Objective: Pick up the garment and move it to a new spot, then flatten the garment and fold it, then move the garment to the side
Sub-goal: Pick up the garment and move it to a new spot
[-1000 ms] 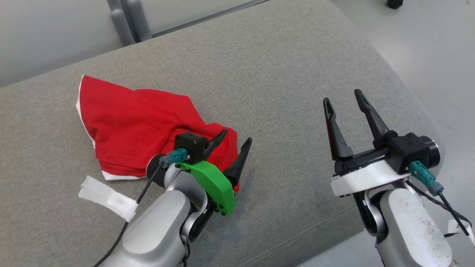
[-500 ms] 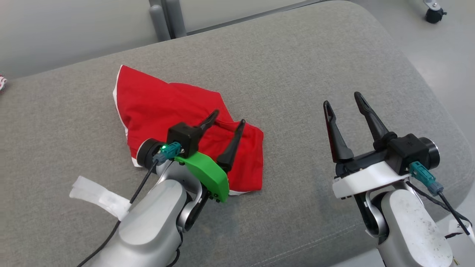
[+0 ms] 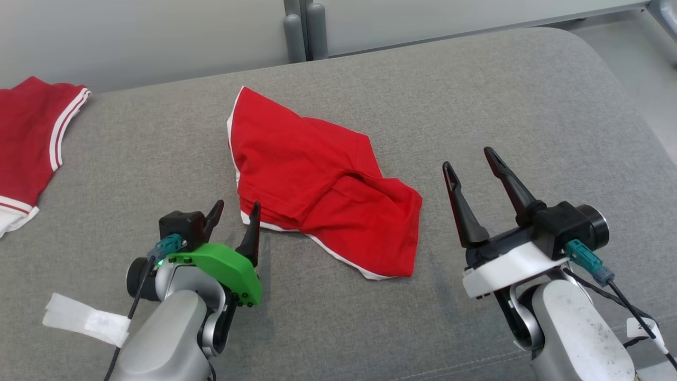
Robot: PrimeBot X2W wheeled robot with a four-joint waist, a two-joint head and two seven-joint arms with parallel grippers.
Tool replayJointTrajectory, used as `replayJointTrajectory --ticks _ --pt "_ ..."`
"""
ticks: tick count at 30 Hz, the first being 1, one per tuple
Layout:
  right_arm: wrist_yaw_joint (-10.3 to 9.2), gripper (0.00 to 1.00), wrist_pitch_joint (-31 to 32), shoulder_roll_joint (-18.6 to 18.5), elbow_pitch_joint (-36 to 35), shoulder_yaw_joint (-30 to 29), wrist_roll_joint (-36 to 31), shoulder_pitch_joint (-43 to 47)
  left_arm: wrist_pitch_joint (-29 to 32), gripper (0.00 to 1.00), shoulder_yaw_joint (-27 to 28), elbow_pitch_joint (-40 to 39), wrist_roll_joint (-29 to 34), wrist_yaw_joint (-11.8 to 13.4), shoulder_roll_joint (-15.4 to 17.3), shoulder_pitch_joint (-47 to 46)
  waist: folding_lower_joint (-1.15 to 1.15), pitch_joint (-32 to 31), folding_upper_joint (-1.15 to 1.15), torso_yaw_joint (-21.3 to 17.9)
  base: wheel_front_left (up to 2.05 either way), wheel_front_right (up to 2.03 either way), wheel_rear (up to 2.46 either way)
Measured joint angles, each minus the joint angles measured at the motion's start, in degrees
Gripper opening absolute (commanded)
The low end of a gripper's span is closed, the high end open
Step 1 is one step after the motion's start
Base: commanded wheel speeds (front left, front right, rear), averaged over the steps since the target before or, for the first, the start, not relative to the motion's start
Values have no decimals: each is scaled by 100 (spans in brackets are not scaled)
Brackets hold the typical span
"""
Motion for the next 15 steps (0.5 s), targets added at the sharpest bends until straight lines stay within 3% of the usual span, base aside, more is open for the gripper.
replayJointTrajectory --ticks 6,15 --pt "87 100 0 19 26 168 -3 -1 -43 100 301 213 -218 25 19 95 0 -36 0 31 0 0 0" --pt "119 100 0 16 47 196 -71 -8 -49 100 623 454 -397 51 14 12 0 137 0 -243 0 0 0"
